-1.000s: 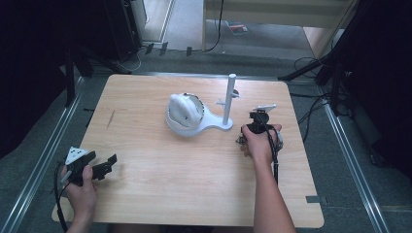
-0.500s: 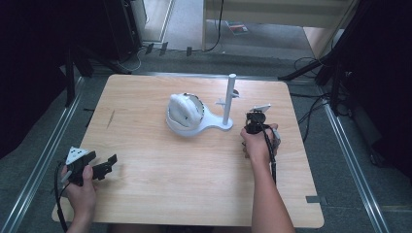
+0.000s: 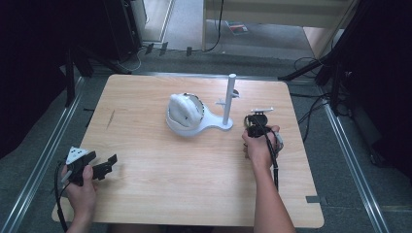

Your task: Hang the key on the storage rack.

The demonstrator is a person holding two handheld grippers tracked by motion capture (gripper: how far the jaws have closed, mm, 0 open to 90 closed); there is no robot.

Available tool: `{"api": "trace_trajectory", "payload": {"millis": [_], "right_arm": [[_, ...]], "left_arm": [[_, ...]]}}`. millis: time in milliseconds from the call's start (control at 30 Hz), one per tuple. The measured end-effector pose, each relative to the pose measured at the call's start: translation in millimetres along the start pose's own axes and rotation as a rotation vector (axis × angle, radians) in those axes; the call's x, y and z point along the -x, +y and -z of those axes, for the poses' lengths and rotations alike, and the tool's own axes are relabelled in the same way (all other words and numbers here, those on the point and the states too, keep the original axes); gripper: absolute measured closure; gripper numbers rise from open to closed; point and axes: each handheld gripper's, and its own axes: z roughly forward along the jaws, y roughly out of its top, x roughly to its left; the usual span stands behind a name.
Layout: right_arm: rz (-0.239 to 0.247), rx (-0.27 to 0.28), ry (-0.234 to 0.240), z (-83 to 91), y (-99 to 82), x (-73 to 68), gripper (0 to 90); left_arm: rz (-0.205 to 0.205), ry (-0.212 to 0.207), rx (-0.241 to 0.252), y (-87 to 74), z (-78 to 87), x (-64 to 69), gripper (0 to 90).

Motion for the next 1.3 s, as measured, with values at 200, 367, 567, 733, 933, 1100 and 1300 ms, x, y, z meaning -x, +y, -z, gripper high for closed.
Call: {"api": "trace_trajectory", "payload": {"millis": [200,367,567,733,933,1100,1300], "right_arm": [[-0.008,0.069,0.017,13.1,-0.7,1.0,82.2],[-0.007,0.122,0.037,23.6,-0.9,1.1,82.2],[-0.014,0.195,0.063,36.2,-4.6,1.6,82.1],[-0.021,0.260,0.075,46.1,-8.6,3.9,82.1],[-0.021,0.333,0.102,61.1,-13.0,4.9,82.1],[-0.016,0.385,0.129,71.0,-16.6,5.1,82.1],[-0.007,0.462,0.165,86.4,-21.1,2.8,82.1]], "left_arm": [[-0.003,0.001,-0.003,0.2,-0.1,0.0,14.3],[-0.002,0.000,-0.003,0.1,-0.1,-0.1,14.3],[-0.003,0.001,-0.004,0.2,-0.2,-0.2,14.3],[-0.003,0.000,-0.003,0.2,-0.1,-0.1,14.3],[-0.004,0.003,-0.003,0.1,-0.3,0.2,14.3],[-0.004,0.003,-0.003,0.1,-0.2,0.2,14.3],[-0.005,0.002,-0.002,0.1,-0.3,0.3,14.3]]}}
